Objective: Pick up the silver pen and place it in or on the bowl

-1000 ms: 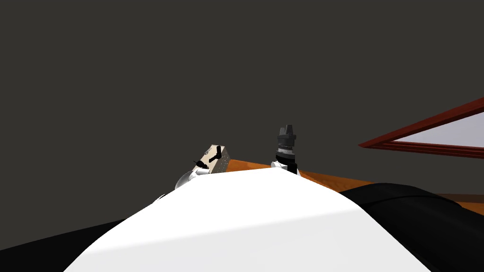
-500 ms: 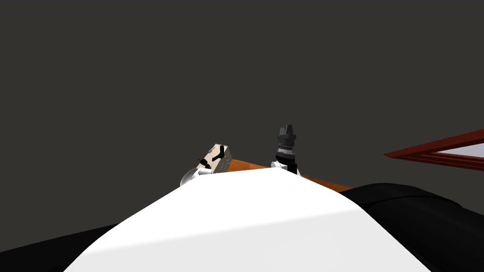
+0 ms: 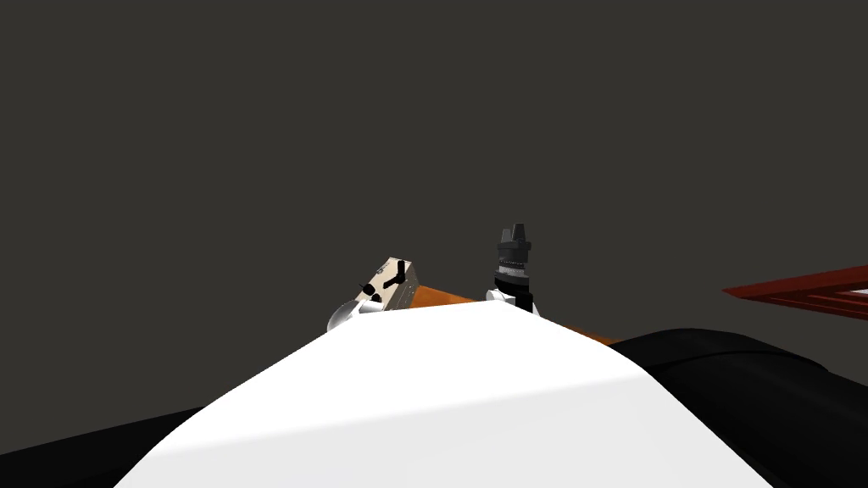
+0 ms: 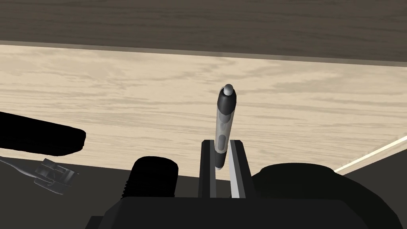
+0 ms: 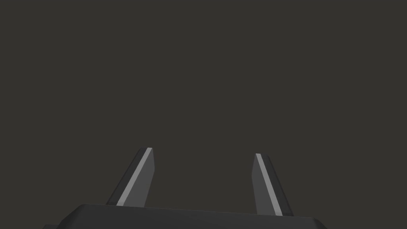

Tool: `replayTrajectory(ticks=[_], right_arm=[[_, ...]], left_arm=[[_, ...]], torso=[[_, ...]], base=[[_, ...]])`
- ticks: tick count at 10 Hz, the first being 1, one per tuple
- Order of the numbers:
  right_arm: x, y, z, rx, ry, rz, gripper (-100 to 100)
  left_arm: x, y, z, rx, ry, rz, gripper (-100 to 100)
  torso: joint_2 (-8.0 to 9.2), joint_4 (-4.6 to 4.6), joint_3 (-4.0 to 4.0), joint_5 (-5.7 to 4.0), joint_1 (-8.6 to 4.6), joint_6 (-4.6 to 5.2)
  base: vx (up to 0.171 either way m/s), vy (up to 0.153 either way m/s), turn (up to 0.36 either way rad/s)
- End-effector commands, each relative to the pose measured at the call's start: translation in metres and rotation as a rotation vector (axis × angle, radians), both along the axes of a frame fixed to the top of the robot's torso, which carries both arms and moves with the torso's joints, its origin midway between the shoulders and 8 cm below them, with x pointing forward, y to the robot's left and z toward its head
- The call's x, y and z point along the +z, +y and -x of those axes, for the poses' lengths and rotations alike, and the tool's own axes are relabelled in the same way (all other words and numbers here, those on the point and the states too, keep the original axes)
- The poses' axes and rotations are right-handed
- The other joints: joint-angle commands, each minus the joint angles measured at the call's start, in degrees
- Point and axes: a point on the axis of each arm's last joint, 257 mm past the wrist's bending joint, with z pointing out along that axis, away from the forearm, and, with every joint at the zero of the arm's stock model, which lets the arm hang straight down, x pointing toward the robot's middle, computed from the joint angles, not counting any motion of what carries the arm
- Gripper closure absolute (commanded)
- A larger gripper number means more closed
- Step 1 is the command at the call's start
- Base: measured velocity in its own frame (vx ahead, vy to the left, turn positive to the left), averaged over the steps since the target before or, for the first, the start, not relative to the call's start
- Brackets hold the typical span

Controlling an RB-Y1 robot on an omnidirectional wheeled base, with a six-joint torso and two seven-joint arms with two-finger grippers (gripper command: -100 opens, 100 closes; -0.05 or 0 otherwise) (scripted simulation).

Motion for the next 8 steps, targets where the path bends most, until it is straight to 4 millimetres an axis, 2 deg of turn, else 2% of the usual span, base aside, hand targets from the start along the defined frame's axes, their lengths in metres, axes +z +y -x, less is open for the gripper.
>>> replayTrajectory(ticks=[1,2,4,5,6,7,8], right_arm=[[0.0,0.0,0.0,0.0,0.0,0.0,0],[0.0,0.0,0.0,0.0,0.0,0.0,0],[0.0,0.0,0.0,0.0,0.0,0.0,0],[0.0,0.0,0.0,0.0,0.0,0.0,0],[0.0,0.0,0.0,0.0,0.0,0.0,0],[0.0,0.0,0.0,0.0,0.0,0.0,0],[0.0,0.0,0.0,0.0,0.0,0.0,0]], left_arm=[[0.003,-0.01,-0.002,-0.016,-0.001,0.001,100],[0.005,-0.011,-0.005,-0.018,-0.007,0.001,100],[0.006,-0.028,0.002,-0.038,0.011,0.002,100],[0.012,-0.03,-0.007,-0.044,-0.011,0.003,100],[0.01,-0.026,-0.002,-0.039,-0.001,0.003,100],[0.011,-0.026,-0.003,-0.041,-0.002,0.002,0],[0.014,-0.032,-0.006,-0.055,0.011,-0.004,100]], torso=[[0.0,0.0,0.0,0.0,0.0,0.0],[0.0,0.0,0.0,0.0,0.02,-0.02],[0.0,-0.01,0.0,0.0,-0.01,-0.02],[-0.03,-0.04,-0.03,0.0,0.04,-0.07],[-0.02,0.02,0.0,-0.01,0.02,0.01],[0.03,0.0,0.01,0.0,-0.01,-0.01],[0.07,0.01,0.04,0.0,-0.02,-0.01]], base=[[0.024,0.021,0.083],[0.022,0.014,0.058],[0.035,0.02,0.138],[0.031,0.016,0.073],[0.011,0.005,-0.003],[0.0,0.0,0.0],[-0.032,0.001,-0.037]])
